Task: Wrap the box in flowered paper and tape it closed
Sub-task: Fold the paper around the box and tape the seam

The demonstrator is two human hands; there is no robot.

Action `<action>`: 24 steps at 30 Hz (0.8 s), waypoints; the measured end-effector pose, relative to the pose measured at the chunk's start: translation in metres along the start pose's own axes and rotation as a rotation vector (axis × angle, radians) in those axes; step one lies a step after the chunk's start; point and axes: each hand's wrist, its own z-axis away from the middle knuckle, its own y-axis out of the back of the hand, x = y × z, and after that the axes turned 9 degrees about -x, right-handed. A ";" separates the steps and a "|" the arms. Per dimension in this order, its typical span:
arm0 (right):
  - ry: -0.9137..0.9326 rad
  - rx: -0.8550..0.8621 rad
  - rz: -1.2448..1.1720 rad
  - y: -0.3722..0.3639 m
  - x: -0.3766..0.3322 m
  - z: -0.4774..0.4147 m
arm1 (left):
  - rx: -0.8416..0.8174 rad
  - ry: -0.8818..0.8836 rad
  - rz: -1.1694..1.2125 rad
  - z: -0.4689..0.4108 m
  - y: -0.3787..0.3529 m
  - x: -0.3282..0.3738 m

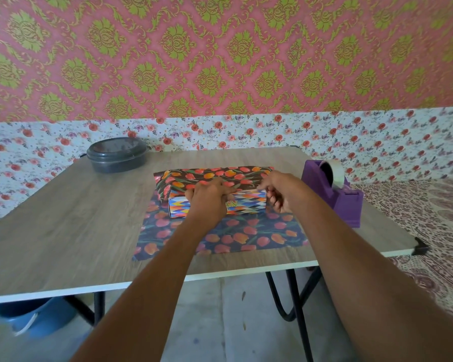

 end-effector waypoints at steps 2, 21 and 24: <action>0.048 0.030 -0.060 0.000 0.002 0.003 | 0.001 -0.003 -0.005 0.000 0.000 0.000; 0.187 0.207 -0.060 -0.017 0.016 0.002 | -0.010 0.011 0.018 -0.003 -0.001 0.000; 0.316 0.265 -0.039 -0.012 0.026 0.009 | -0.004 0.012 0.018 -0.003 0.000 0.000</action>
